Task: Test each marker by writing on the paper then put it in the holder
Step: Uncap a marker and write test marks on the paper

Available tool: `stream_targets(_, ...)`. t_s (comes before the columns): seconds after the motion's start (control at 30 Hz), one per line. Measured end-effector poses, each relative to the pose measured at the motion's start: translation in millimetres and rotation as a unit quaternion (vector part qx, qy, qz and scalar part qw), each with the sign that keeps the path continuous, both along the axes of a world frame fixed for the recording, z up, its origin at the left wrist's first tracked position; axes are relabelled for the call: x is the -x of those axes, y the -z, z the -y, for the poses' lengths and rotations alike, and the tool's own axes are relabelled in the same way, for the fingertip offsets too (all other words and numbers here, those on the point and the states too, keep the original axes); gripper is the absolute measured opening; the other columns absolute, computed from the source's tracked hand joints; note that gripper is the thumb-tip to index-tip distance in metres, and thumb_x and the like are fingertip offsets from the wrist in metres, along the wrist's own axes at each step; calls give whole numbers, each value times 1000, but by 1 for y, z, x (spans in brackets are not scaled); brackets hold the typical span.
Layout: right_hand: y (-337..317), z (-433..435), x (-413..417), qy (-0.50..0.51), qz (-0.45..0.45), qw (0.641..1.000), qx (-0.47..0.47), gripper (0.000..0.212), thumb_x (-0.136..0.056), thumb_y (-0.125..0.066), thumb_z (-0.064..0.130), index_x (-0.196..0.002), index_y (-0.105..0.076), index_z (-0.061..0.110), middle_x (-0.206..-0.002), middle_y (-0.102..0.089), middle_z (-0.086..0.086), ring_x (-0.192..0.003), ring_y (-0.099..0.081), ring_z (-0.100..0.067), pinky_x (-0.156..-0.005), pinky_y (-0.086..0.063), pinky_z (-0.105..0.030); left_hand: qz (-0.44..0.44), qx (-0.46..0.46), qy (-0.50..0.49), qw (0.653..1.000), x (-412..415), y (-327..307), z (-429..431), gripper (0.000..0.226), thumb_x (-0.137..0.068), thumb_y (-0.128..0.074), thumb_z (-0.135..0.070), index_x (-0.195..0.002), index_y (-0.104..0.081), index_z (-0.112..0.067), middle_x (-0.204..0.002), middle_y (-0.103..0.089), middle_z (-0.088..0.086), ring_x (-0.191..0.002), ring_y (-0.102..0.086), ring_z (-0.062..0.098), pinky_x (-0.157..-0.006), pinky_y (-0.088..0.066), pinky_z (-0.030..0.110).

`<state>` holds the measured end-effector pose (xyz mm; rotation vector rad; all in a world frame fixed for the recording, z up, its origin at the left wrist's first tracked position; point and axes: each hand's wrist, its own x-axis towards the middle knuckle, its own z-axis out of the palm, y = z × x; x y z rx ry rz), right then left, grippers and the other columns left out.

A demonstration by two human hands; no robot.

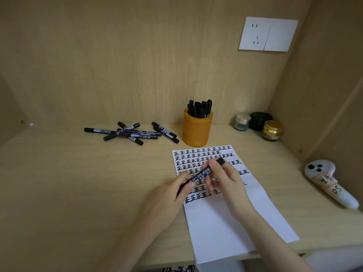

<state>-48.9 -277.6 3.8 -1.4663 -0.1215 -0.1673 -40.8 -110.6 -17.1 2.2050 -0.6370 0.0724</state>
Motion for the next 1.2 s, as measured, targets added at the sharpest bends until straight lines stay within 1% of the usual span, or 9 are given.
stream_targets(0.13,4,5,1,-20,-50,998,24,18,-80,-74,27,-74,-63,14,-50,-45,-4,-42,-37,-14,-43,-29,-24,4,14,6,1000,3,-1,8,11,-94,-43,-48,-93,-47,-37,-63,-55,-12,-56,-50,6,-57,-39,28)
stream_targets(0.23,7,14,0,4,-58,998,-15,21,-79,-71,20,-68,-54,13,-47,-41,-2,-40,-37,-16,-42,-27,-25,-13,21,-5,1000,7,1,11,20,-88,-47,-56,-99,-47,-40,-70,-59,-13,-59,-53,4,-57,-40,26)
stream_targets(0.33,4,44,0,76,-46,994,-64,10,-89,-63,18,-81,-61,12,-51,-49,-2,-46,-49,-19,-44,-31,-25,-24,22,-22,999,13,6,6,21,-85,-50,-57,-99,-48,-42,-60,-50,-14,-52,-46,-2,-50,-30,16)
stream_targets(0.47,4,85,-1,174,-70,982,-23,19,-92,-59,26,-94,-69,9,-69,-69,-10,-58,-64,-15,-47,-36,-21,-20,-3,-31,999,15,14,-2,17,-84,-56,-54,-95,-48,-43,-57,-48,-13,-54,-50,-5,-56,-38,21)
stream_targets(0.67,15,108,-1,254,-114,959,49,26,-78,-78,28,-69,-62,11,-59,-49,-7,-49,-39,-17,-47,-30,-28,-5,-43,-60,997,16,17,-4,30,-76,-57,-64,-99,-50,-47,-60,-51,-11,-59,-52,-2,-56,-43,20)
stream_targets(0.77,18,108,-6,275,-103,954,52,27,-85,-70,20,-64,-55,12,-51,-47,-3,-46,-41,-19,-40,-31,-23,1,-82,-65,994,16,17,-3,40,-73,-53,-71,-105,-52,-48,-60,-51,-9,-60,-56,4,-58,-46,21)
stream_targets(0.87,18,107,-7,265,-84,960,34,18,-91,-62,19,-78,-65,6,-52,-55,-12,-43,-50,-18,-38,-33,-20,12,-127,-71,989,17,14,-1,42,-75,-53,-71,-108,-55,-46,-56,-47,-9,-55,-51,5,-53,-40,16)
stream_targets(1.0,20,107,-7,271,-81,956,76,32,-84,-72,29,-65,-57,9,-51,-56,-8,-40,-44,-10,-40,-33,-16,24,-139,-74,987,18,13,0,42,-76,-53,-69,-109,-57,-44,-53,-44,-10,-49,-45,4,-49,-34,13)
stream_targets(1.2,27,110,-12,293,-96,945,106,33,-85,-69,23,-62,-47,14,-56,-42,-6,-48,-35,-16,-51,-30,-29,30,-131,-68,989,17,15,-1,42,-76,-52,-70,-109,-57,-44,-54,-46,-10,-49,-46,5,-49,-33,13)
